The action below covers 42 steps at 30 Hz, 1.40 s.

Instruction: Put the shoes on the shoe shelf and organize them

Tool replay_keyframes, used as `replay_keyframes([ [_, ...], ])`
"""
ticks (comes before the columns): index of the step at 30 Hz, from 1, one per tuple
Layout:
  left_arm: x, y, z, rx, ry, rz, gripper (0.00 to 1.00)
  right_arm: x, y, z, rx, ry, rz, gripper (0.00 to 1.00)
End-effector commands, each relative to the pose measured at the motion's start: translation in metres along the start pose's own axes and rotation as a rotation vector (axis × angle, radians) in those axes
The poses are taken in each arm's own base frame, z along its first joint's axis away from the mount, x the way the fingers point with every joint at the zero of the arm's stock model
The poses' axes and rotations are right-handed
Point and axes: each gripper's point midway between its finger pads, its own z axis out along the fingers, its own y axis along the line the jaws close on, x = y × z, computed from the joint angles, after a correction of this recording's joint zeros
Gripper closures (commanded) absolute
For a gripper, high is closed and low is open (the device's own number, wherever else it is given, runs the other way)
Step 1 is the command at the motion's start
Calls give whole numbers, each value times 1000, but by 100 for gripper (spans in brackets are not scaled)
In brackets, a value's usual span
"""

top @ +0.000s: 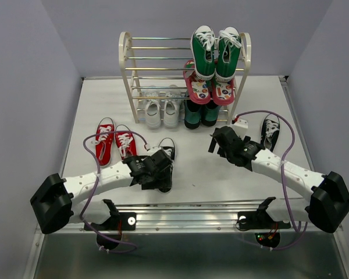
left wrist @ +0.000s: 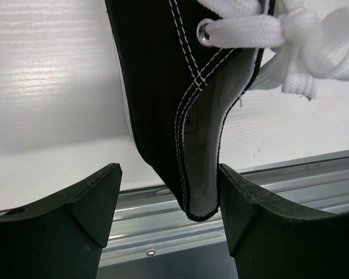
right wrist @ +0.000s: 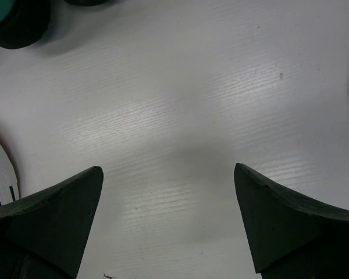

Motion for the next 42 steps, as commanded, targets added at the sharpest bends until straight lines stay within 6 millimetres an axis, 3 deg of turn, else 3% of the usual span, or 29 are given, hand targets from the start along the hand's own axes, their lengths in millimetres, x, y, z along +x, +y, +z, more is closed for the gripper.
replay_keyframes([
  [1, -9, -3, -6, -51, -36, 6, 25, 0, -11, 6, 40, -13, -13, 0],
  [9, -10, -4, -7, -108, -33, 32, 34, 2, -19, 7, 54, -12, -13, 0],
  [16, -2, -2, 1, -130, -11, 48, 48, 2, -25, 8, 67, -18, -12, 0],
  [21, -7, 0, 3, -150, -33, 43, 81, 0, -30, 7, 76, -27, -8, 0],
  [22, -8, -1, 3, -148, -38, 43, 97, 0, -31, 7, 79, -31, -8, 0],
  [23, -10, -3, 2, -143, -45, 43, 100, -3, -33, 8, 88, -37, -2, 0],
  [28, -23, -11, -8, -117, -107, 91, 100, -9, -37, 4, 91, -65, -3, 0],
  [35, -69, -32, -61, -48, -325, 131, 100, -22, -44, -2, 105, -119, -17, 0],
  [42, -91, -39, -101, 27, -438, 155, 100, -30, -48, -6, 115, -157, -18, 0],
])
